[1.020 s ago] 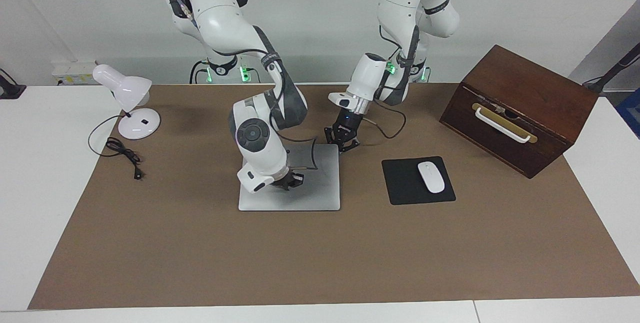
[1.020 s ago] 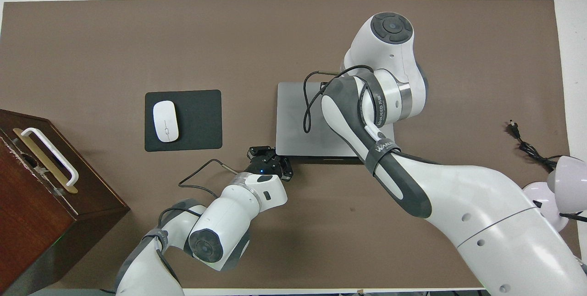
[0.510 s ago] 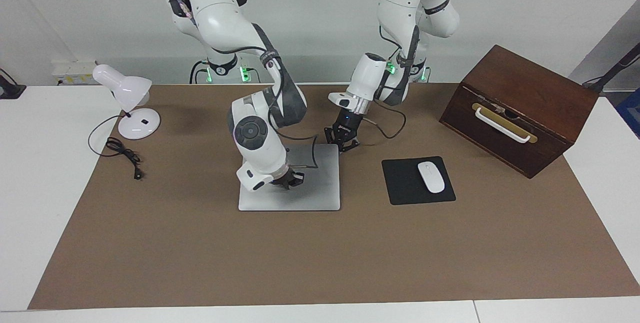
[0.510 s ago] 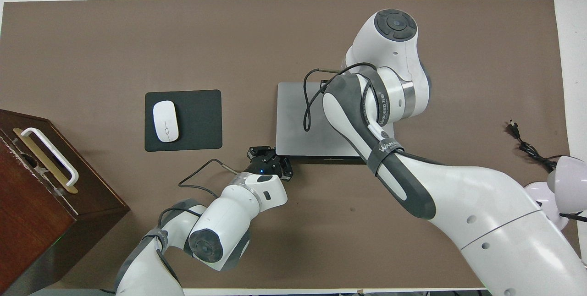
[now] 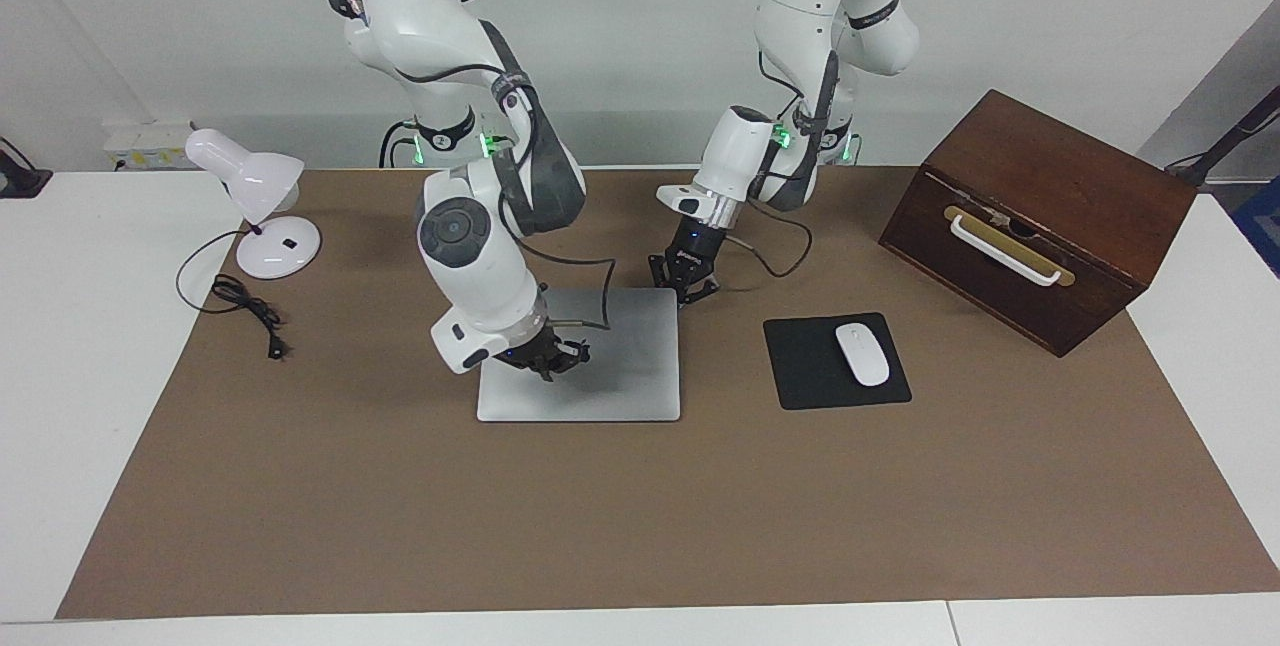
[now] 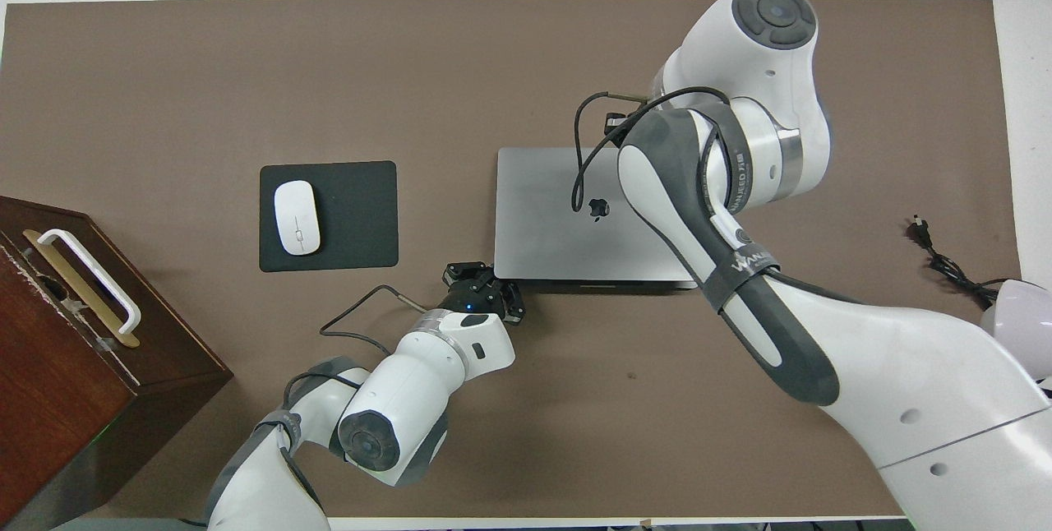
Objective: Close laptop with both arms
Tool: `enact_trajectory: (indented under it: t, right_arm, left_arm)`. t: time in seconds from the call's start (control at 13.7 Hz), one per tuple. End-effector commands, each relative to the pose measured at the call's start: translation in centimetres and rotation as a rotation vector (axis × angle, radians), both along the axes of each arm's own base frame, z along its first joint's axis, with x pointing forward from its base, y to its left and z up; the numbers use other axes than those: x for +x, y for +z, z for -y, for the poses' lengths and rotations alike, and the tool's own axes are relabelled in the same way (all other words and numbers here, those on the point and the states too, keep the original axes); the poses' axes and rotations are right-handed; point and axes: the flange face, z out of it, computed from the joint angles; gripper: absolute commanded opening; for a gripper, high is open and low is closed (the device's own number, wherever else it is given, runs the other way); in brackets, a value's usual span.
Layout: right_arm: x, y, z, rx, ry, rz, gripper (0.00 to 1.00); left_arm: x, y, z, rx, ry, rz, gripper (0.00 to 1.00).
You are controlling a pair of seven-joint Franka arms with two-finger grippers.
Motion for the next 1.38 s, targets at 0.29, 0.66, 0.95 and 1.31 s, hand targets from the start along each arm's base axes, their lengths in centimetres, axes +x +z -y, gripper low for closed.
enact_trajectory:
  t: [0.29, 0.66, 0.95, 1.31]
  right_arm:
    - [1.1, 8.0, 7.6, -0.121, 0.076, 0.157, 0.94]
    - [0.6, 14.2, 13.7, -0.214, 0.091, 0.252, 1.0]
    - [-1.5, 19.8, 15.6, -0.233, 0.134, 0.316, 1.0]
    - [-6.1, 23.3, 15.4, -0.208, 0.131, 0.186, 1.0]
  left_arm:
    - [0.1, 1.1, -2.8, 0.01, 0.043, -0.01, 0.0]
    - [1.3, 4.9, -4.3, 0.035, 0.067, -0.097, 0.0]
    - [2.6, 10.0, -6.8, 0.061, 0.094, -0.197, 0.0]
    - [5.6, 17.9, -12.8, 0.131, 0.091, -0.311, 0.0]
